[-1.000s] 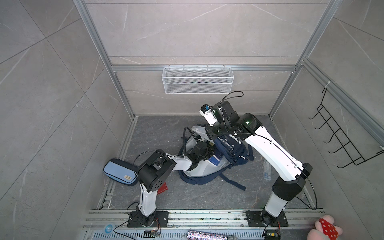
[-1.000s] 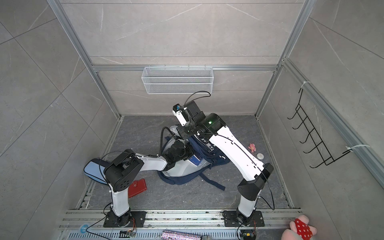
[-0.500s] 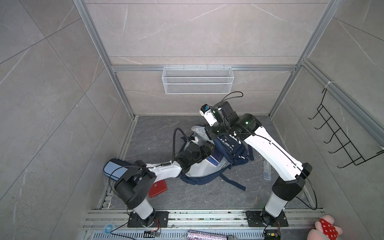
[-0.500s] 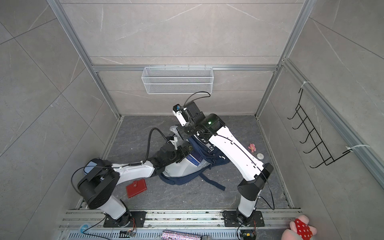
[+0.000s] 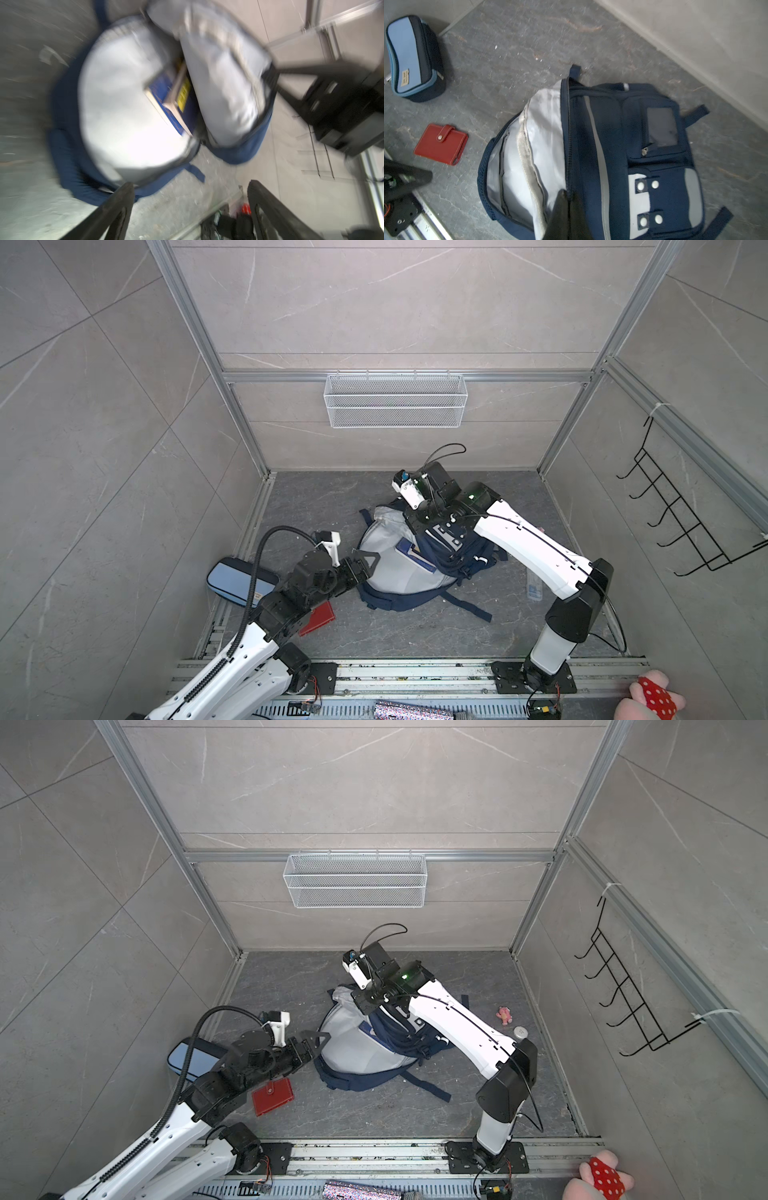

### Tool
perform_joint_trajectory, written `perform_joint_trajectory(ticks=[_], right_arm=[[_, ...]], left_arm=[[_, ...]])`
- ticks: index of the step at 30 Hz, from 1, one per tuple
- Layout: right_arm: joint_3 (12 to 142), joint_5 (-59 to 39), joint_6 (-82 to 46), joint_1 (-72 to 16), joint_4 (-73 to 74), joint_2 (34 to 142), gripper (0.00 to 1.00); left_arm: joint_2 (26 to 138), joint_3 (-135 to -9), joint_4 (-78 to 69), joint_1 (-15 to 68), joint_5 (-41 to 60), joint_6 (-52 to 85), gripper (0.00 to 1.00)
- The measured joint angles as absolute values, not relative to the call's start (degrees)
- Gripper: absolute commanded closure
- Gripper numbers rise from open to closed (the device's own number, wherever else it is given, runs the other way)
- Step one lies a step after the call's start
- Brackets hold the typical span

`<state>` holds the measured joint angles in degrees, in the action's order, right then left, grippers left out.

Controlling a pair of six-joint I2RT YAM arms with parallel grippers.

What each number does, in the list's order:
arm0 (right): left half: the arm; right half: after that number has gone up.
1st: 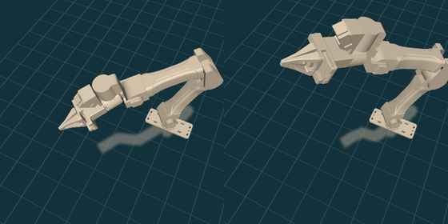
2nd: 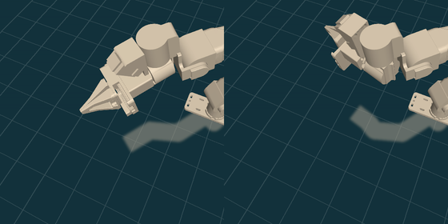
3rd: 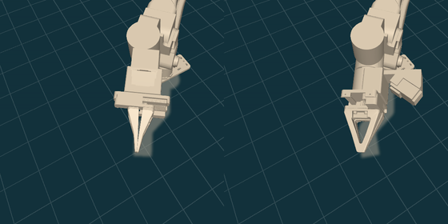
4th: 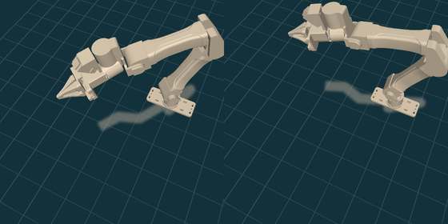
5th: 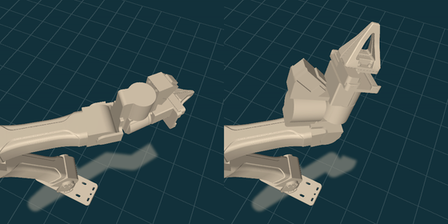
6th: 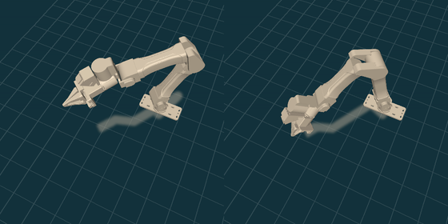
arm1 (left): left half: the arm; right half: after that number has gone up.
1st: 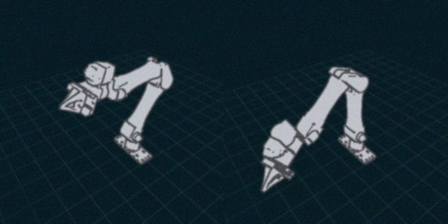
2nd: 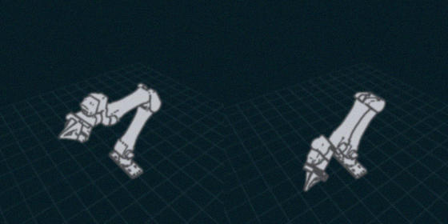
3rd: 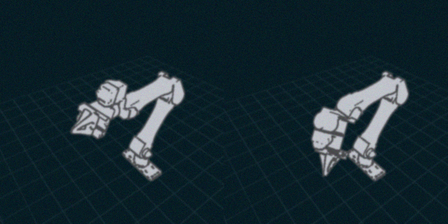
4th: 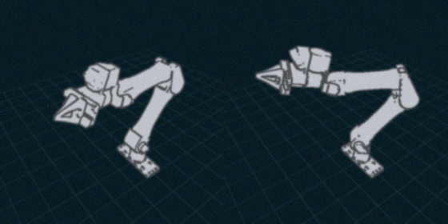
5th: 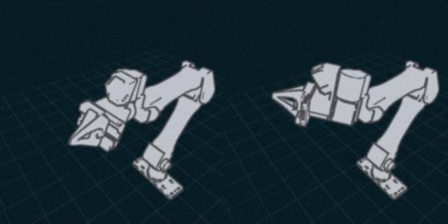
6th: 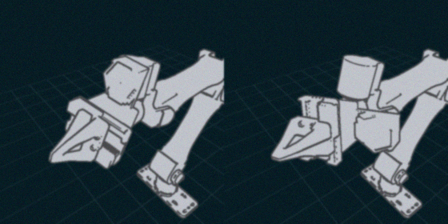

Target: Pack the student bag

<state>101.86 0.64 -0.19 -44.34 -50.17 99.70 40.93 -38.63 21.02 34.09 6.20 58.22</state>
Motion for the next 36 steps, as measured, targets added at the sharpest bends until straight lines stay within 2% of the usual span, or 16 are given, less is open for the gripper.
perform_joint_trajectory(ticks=[5, 10, 16, 17, 21, 23, 26, 31, 36], right_arm=[[88.3, -4.2, -0.3, -44.3, -45.3, 95.9, 1.0], [79.7, -9.3, -0.8, -44.3, -44.2, 94.2, 1.0], [76.7, -13.0, -2.3, -44.3, -43.8, 94.0, 0.81], [76.7, -13.3, -2.7, -44.3, -43.8, 93.8, 0.7], [76.7, -15.4, -6.4, -42.2, -43.8, 90.4, 0.49], [76.6, -16.7, -8.9, -38.3, -43.8, 88.0, 0.46], [74.6, -17.4, -12.9, -28.0, -43.5, 84.4, 0.42], [67.9, -17.7, -20.2, -10.9, -43.1, 82.6, 0.4], [64.2, -18.9, -27.1, -4.8, -41.6, 84.6, 0.4]], left_arm=[[48.4, -41.7, 23.2, 23.3, 11.6, 54.9, 0.2], [62.3, -47.3, 21.6, 18.3, 16.6, 50.2, 0.25], [79.6, -57.9, 16.7, 16.9, 21.5, 44.4, 0.22], [82.5, -60.1, 16.2, 16.8, 22.3, 43.5, 0.21], [95.5, -70.5, 14.5, 16.8, 25.9, 40.0, 0.17], [100.8, -75.2, 14.5, 16.9, 26.6, 38.5, 0.15], [107.4, -81.2, 14.7, 17.2, 26.8, 36.9, 0.13], [117.5, -91.3, 15.0, 18.7, 26.6, 36.1, 0.12], [124.2, -96.5, 15.0, 21.0, 24.8, 36.6, 0.12]])
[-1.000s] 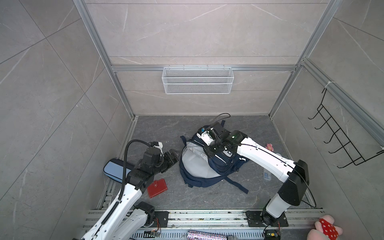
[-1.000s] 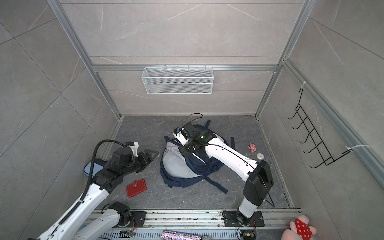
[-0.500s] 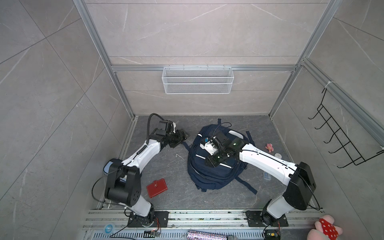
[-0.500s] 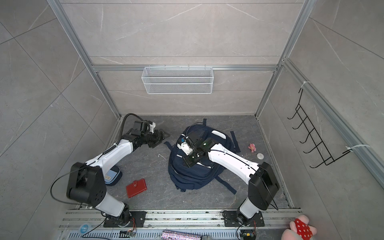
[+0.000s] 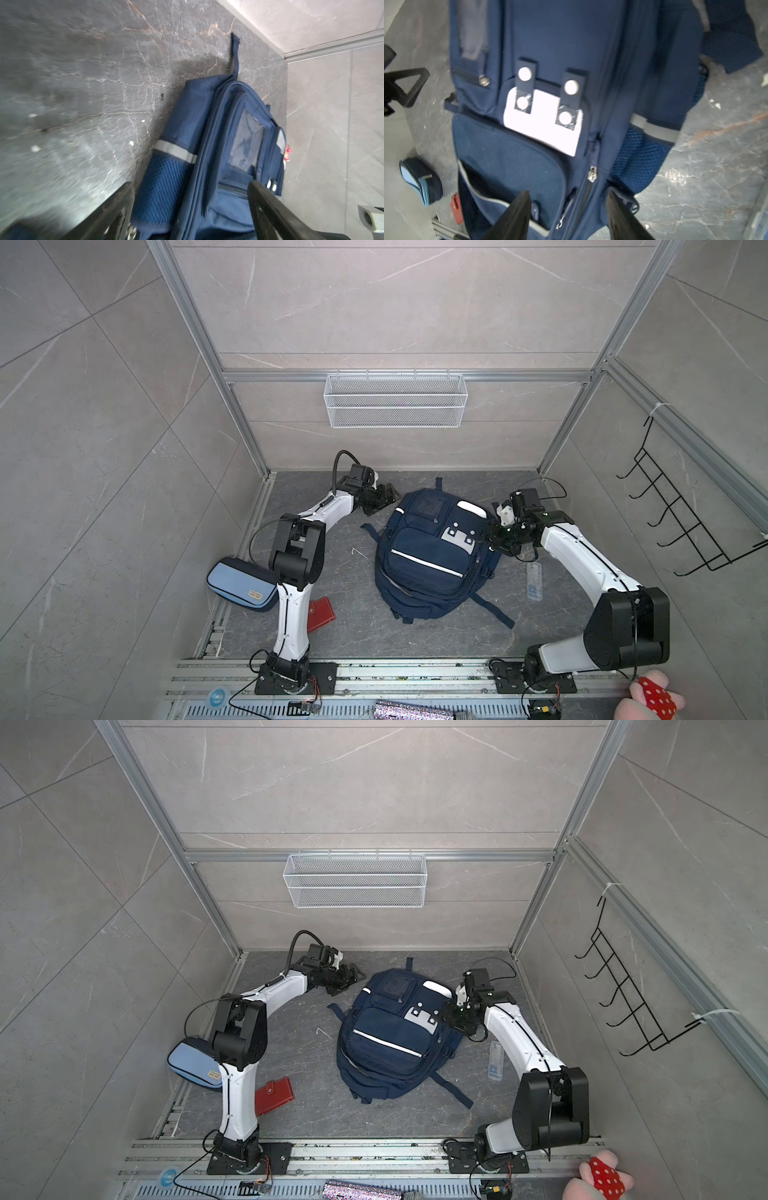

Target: Pack the student bag

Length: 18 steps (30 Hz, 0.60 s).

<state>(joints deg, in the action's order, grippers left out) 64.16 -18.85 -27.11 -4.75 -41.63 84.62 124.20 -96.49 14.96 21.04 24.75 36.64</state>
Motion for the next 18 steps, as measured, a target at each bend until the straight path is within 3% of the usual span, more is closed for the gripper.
perform_joint_trajectory(ticks=[7, 18], right_arm=[[64.0, -20.1, -30.5, -3.7, -36.1, 91.7, 0.39], [66.6, -19.8, -29.1, -3.2, -34.5, 101.6, 0.4]], left_arm=[[130.2, -100.4, 14.4, 22.3, 24.6, 37.7, 0.13], [127.3, -88.5, 4.1, 23.9, 25.5, 41.3, 0.32]])
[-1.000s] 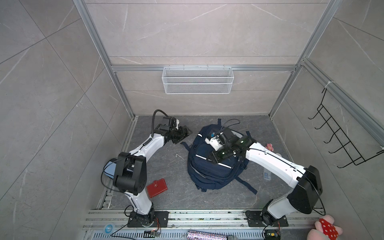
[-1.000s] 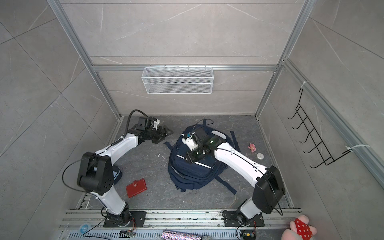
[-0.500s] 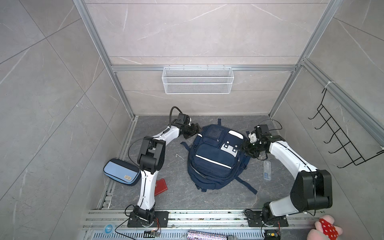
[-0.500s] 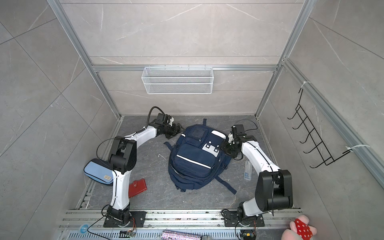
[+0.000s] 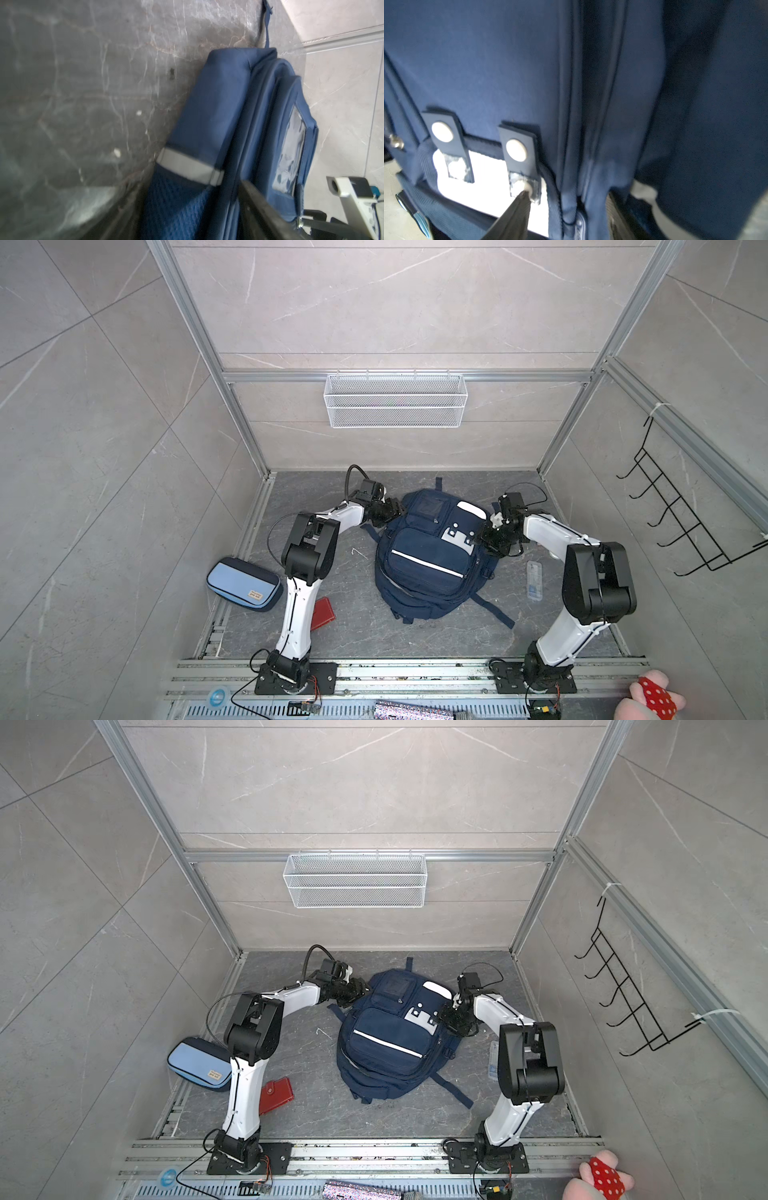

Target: Pack the student bag

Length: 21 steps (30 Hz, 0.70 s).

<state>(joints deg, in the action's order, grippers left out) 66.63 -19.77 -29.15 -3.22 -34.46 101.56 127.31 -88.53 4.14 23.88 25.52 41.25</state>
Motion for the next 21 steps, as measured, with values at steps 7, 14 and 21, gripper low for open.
perform_joint_trajectory(ticks=[7, 14, 21], right_arm=[[77.8, -19.2, -26.1, -3.6, -36.1, 110.4, 0.39], [92.8, -15.6, -21.9, -8.2, -38.8, 120.4, 0.4], [118.7, -10.5, -17.9, -16.0, -44.0, 136.2, 0.41]], left_arm=[[121.4, -78.7, 0.3, 24.9, 22.5, 43.3, 0.46], [109.6, -62.2, -4.8, 30.4, 11.6, 50.3, 0.47], [100.8, -50.0, -7.9, 42.9, 4.4, 60.0, 0.3]])
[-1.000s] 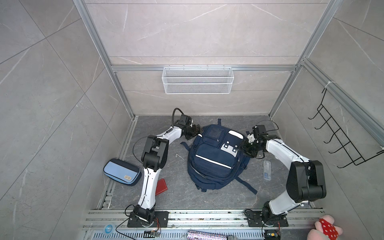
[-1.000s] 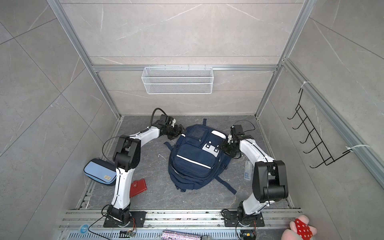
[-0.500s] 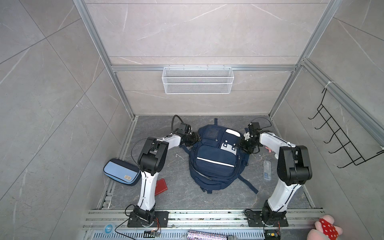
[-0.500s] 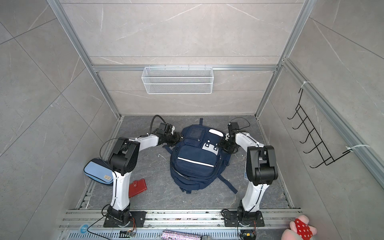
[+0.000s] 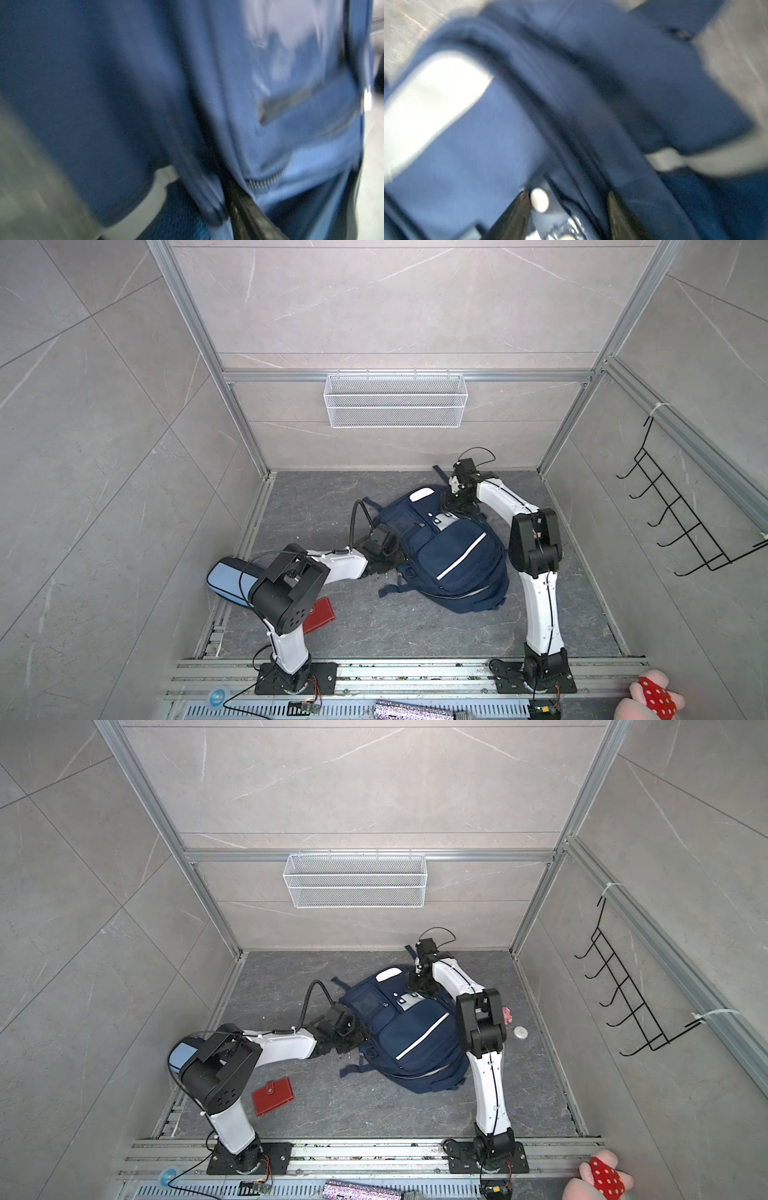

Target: Pack the student bag

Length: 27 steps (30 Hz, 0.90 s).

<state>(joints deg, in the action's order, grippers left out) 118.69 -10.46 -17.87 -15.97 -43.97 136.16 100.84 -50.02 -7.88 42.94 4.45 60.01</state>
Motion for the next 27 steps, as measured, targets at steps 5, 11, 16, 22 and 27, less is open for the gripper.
perform_joint_trajectory(ticks=[5, 11, 16, 22, 27], right_arm=[[140.9, -12.9, -16.4, -21.3, -49.1, 148.0, 0.41], [160.1, -16.3, -15.1, -24.7, -59.9, 154.0, 0.41], [162.9, -15.9, -12.5, -24.1, -67.2, 149.0, 0.41], [128.6, -15.4, -9.7, -24.5, -62.4, 121.5, 0.38], [92.8, -18.0, -9.6, -25.6, -53.9, 93.1, 0.36]], left_arm=[[97.3, -44.5, -13.1, 49.9, 6.3, 64.3, 0.21], [90.2, -41.0, -10.9, 49.5, 6.5, 66.0, 0.08], [80.6, -36.0, -10.6, 49.5, 5.7, 68.2, 0.05], [74.5, -29.5, -9.0, 47.9, 2.4, 72.8, 0.04], [76.3, -29.0, -10.9, 47.2, -1.5, 76.4, 0.01]])
